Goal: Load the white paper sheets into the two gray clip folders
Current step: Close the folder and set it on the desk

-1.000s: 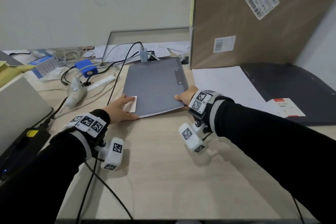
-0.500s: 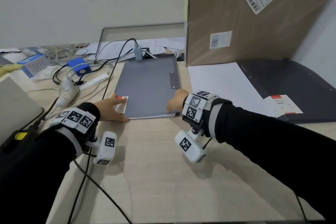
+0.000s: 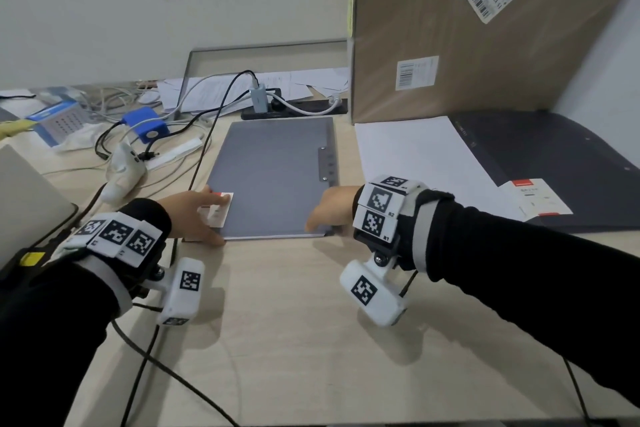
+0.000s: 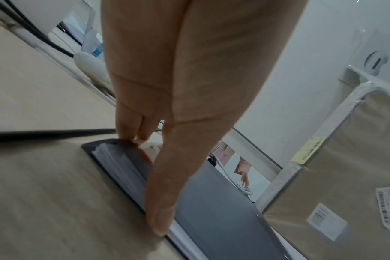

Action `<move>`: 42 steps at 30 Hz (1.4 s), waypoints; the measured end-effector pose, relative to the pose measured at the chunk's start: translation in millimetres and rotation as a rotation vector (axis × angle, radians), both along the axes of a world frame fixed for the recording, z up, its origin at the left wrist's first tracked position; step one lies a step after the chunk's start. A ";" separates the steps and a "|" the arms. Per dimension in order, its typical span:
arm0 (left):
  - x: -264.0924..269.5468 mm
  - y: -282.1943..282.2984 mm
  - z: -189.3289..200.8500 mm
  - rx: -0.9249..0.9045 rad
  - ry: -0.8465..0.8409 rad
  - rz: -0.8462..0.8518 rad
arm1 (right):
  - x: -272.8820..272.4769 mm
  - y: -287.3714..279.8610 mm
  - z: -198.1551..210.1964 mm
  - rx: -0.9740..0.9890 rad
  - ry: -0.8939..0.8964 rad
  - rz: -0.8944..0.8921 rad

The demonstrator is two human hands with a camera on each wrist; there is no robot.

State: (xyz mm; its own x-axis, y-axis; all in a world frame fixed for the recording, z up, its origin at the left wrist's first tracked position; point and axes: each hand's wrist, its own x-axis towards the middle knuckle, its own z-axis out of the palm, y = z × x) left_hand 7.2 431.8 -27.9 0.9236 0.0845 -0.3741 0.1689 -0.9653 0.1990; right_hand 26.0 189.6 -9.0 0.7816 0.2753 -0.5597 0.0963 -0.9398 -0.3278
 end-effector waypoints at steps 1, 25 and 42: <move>-1.5 2.1 -0.5 0.002 0.009 -0.002 | -0.8 -0.1 -1.6 -0.005 0.011 0.012; 23.1 -7.6 -7.4 -0.049 -0.042 0.050 | 28.0 0.5 -2.4 0.023 -0.068 -0.080; -44.1 -153.0 19.0 -0.502 -0.214 0.010 | -76.1 -141.9 13.0 0.625 -0.345 -0.458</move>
State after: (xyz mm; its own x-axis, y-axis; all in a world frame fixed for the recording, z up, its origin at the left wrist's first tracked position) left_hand -36.9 278.8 -8.9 0.9835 -0.0468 -0.1748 0.0830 -0.7416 0.6657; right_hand -50.1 47.8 4.0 0.9904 0.0695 -0.1195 -0.0594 -0.5665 -0.8219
